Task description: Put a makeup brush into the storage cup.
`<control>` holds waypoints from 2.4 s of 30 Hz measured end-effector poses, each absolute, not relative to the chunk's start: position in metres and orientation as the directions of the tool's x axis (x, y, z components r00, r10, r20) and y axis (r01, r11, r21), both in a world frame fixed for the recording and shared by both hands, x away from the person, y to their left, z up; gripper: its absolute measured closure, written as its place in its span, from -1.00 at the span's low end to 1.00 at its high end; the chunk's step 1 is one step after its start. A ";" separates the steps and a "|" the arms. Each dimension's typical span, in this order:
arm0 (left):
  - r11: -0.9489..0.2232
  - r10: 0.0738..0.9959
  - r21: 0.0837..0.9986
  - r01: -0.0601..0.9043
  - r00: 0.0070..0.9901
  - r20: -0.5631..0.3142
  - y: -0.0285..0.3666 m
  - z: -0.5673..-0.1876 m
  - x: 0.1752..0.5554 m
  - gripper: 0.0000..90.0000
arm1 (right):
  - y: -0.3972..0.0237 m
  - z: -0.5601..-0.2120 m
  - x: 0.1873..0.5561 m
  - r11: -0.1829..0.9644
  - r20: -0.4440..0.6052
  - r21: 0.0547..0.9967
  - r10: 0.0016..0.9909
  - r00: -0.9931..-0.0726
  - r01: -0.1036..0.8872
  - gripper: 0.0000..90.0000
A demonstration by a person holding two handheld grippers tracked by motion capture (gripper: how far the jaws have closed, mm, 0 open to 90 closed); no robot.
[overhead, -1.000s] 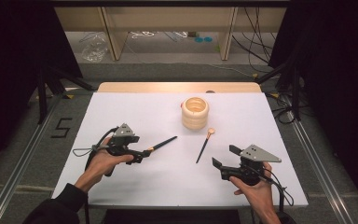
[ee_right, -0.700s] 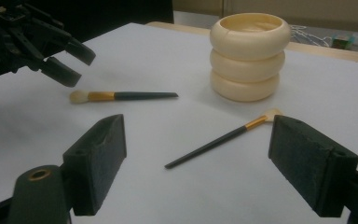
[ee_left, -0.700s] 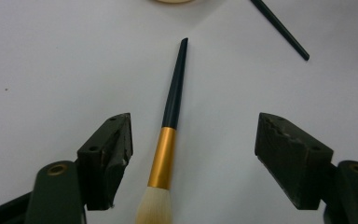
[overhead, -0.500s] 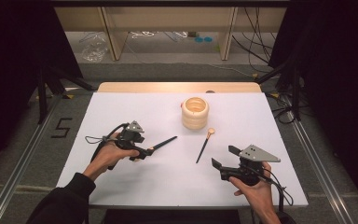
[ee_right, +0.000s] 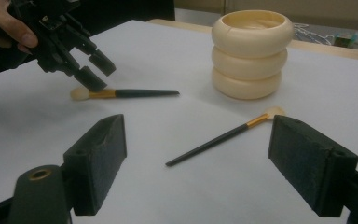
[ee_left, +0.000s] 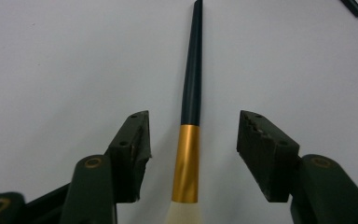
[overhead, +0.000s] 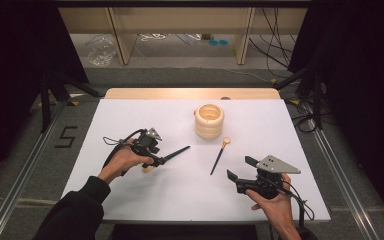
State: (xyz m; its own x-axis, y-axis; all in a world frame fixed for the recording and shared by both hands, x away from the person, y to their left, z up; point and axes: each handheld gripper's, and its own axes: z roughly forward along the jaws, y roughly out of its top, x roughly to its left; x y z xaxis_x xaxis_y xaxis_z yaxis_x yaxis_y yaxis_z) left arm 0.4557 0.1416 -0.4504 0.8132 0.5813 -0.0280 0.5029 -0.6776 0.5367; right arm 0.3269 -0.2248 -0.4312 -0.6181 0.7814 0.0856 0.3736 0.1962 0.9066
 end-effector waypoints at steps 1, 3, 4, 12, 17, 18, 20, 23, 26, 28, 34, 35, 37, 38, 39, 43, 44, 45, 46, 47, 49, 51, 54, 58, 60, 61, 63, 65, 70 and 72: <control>-0.680 0.577 0.533 0.504 0.816 -0.034 0.141 -0.451 0.457 0.01 | -0.225 -0.431 0.327 0.198 0.087 0.905 0.781 -0.618 0.377 -0.55; -0.685 0.580 0.515 0.515 0.813 -0.041 0.137 -0.452 0.458 0.07 | -0.225 -0.431 0.327 0.199 0.086 0.904 0.782 -0.618 0.378 -0.55; -0.687 0.585 0.507 0.521 0.810 -0.041 0.134 -0.453 0.460 0.09 | -0.225 -0.431 0.327 0.199 0.085 0.905 0.781 -0.618 0.377 -0.55; -0.742 0.552 0.435 0.509 0.833 -0.033 0.132 -0.457 0.468 0.23 | -0.225 -0.431 0.327 0.198 0.088 0.904 0.782 -0.618 0.379 -0.55; -0.747 0.558 0.420 0.515 0.829 -0.023 0.133 -0.461 0.470 0.29 | -0.225 -0.432 0.327 0.200 0.089 0.903 0.780 -0.619 0.381 -0.54; -0.743 0.566 0.414 0.526 0.824 -0.032 0.134 -0.461 0.471 0.32 | -0.225 -0.431 0.327 0.200 0.090 0.902 0.779 -0.621 0.382 -0.54; -0.742 0.568 0.412 0.529 0.822 -0.033 0.134 -0.461 0.471 0.33 | -0.223 -0.433 0.329 0.179 0.103 0.912 0.771 -0.628 0.369 -0.54; -0.750 0.561 0.398 0.528 0.827 -0.038 0.135 -0.462 0.473 0.37 | -0.223 -0.433 0.329 0.178 0.103 0.912 0.771 -0.629 0.368 -0.54; -0.771 0.549 0.376 0.514 0.835 -0.016 0.131 -0.459 0.474 0.40 | -0.223 -0.433 0.329 0.178 0.106 0.912 0.769 -0.631 0.369 -0.53; -0.773 0.545 0.375 0.512 0.838 -0.022 0.129 -0.457 0.475 0.42 | -0.223 -0.433 0.328 0.178 0.111 0.908 0.768 -0.631 0.378 -0.53; -0.800 0.526 0.321 0.506 0.850 -0.029 0.125 -0.459 0.479 0.50 | -0.224 -0.433 0.328 0.180 0.111 0.909 0.766 -0.633 0.376 -0.53; -0.800 0.526 0.321 0.506 0.850 -0.029 0.125 -0.459 0.479 0.51 | -0.224 -0.433 0.328 0.180 0.111 0.909 0.766 -0.633 0.376 -0.53; -0.795 0.530 0.328 0.510 0.847 -0.033 0.124 -0.460 0.479 0.54 | -0.223 -0.434 0.329 0.180 0.106 0.912 0.766 -0.634 0.369 -0.52; -0.800 0.524 0.323 0.505 0.851 -0.033 0.123 -0.459 0.479 0.57 | -0.223 -0.434 0.329 0.180 0.107 0.912 0.765 -0.635 0.369 -0.52; -0.809 0.515 0.313 0.498 0.857 -0.031 0.121 -0.459 0.480 0.59 | -0.223 -0.434 0.329 0.180 0.107 0.912 0.764 -0.636 0.370 -0.52; -0.818 0.507 0.300 0.492 0.861 -0.030 0.119 -0.460 0.480 0.62 | -0.223 -0.434 0.329 0.181 0.107 0.911 0.765 -0.635 0.371 -0.52; -0.820 0.506 0.293 0.492 0.862 -0.031 0.117 -0.460 0.481 0.63 | -0.223 -0.434 0.329 0.182 0.106 0.911 0.765 -0.635 0.371 -0.52; -0.822 0.504 0.289 0.491 0.863 -0.032 0.116 -0.461 0.481 0.63 | -0.223 -0.434 0.329 0.181 0.106 0.911 0.765 -0.635 0.371 -0.52; -0.822 0.504 0.289 0.491 0.863 -0.032 0.116 -0.461 0.481 0.63 | -0.223 -0.434 0.329 0.181 0.106 0.911 0.765 -0.635 0.371 -0.52; -0.817 0.510 0.292 0.496 0.860 -0.034 0.116 -0.461 0.481 0.63 | -0.223 -0.434 0.329 0.181 0.107 0.911 0.765 -0.635 0.371 -0.52; -0.828 0.498 0.278 0.487 0.866 -0.033 0.116 -0.460 0.483 0.66 | -0.223 -0.434 0.329 0.182 0.107 0.910 0.764 -0.637 0.372 -0.52; -0.821 0.508 0.277 0.498 0.860 -0.040 0.116 -0.460 0.483 0.67 | -0.223 -0.434 0.329 0.183 0.107 0.910 0.764 -0.637 0.372 -0.51; -0.830 0.502 0.257 0.495 0.864 -0.042 0.115 -0.459 0.485 0.69 | -0.223 -0.434 0.329 0.183 0.106 0.910 0.764 -0.636 0.372 -0.51; -0.836 0.499 0.235 0.496 0.865 -0.047 0.112 -0.459 0.488 0.71 | -0.224 -0.434 0.330 0.189 0.091 0.914 0.767 -0.636 0.359 -0.51; -0.847 0.487 0.219 0.484 0.872 -0.045 0.112 -0.458 0.489 0.71 | -0.224 -0.434 0.330 0.193 0.082 0.916 0.768 -0.635 0.351 -0.51; -0.850 0.482 0.217 0.480 0.875 -0.044 0.112 -0.458 0.489 0.72 | -0.224 -0.434 0.330 0.192 0.087 0.914 0.767 -0.635 0.356 -0.51; -0.850 0.483 0.216 0.481 0.874 -0.047 0.112 -0.458 0.490 0.72 | -0.224 -0.434 0.330 0.195 0.083 0.914 0.769 -0.634 0.357 -0.51; -0.846 0.487 0.220 0.485 0.872 -0.052 0.113 -0.458 0.490 0.72 | -0.223 -0.434 0.329 0.188 0.104 0.908 0.765 -0.635 0.374 -0.51; -0.846 0.486 0.220 0.487 0.872 -0.062 0.114 -0.458 0.492 0.72 | -0.224 -0.434 0.330 0.197 0.081 0.914 0.768 -0.635 0.356 -0.50; -0.847 0.483 0.221 0.484 0.873 -0.063 0.114 -0.458 0.492 0.73 | -0.224 -0.434 0.330 0.196 0.083 0.913 0.769 -0.634 0.357 -0.50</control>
